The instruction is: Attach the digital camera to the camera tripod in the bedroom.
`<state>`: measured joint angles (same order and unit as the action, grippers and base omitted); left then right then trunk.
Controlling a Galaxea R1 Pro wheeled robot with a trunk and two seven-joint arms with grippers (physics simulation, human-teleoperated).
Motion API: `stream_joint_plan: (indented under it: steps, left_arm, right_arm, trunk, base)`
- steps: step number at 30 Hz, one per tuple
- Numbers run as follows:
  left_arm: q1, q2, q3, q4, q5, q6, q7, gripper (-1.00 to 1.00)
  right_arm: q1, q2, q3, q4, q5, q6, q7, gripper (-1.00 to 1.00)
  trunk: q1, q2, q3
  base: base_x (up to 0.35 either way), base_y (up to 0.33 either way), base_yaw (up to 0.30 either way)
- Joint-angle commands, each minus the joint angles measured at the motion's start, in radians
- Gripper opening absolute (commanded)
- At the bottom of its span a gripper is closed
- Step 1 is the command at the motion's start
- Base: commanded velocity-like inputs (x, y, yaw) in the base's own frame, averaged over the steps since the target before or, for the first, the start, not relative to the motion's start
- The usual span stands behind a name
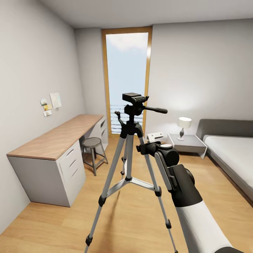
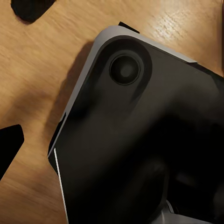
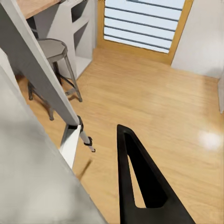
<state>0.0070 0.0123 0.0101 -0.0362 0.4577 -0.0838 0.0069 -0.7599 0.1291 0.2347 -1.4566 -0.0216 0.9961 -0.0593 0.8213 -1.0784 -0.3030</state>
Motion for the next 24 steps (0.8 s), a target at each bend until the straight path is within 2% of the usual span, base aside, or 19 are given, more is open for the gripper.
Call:
stream_joint_plan:
  steps: [1,18,24]
  left_arm:
    - [0.001,0.000,0.001,-0.002,0.002,0.000,0.001,1.00]
    - [0.001,0.001,0.001,-0.002,0.002,0.001,0.001,1.00]
    - [0.001,0.001,0.001,-0.002,0.002,0.001,0.001,1.00]
  right_arm:
    - [-0.001,0.000,0.002,-0.001,-0.003,0.003,-0.007,-1.00]
    - [-0.001,0.004,0.009,-0.002,-0.004,-0.004,-0.004,-1.00]
    - [-0.001,0.004,0.009,-0.002,-0.004,-0.004,-0.002,-1.00]
  trunk:
    - [0.001,-0.001,-0.001]
    - [0.001,-0.001,-0.001]
    - [0.001,-0.001,-0.001]
  base:
    - [0.291,0.000,0.000]
    - [0.318,-0.001,0.000]
    - [0.315,-0.074,0.000]
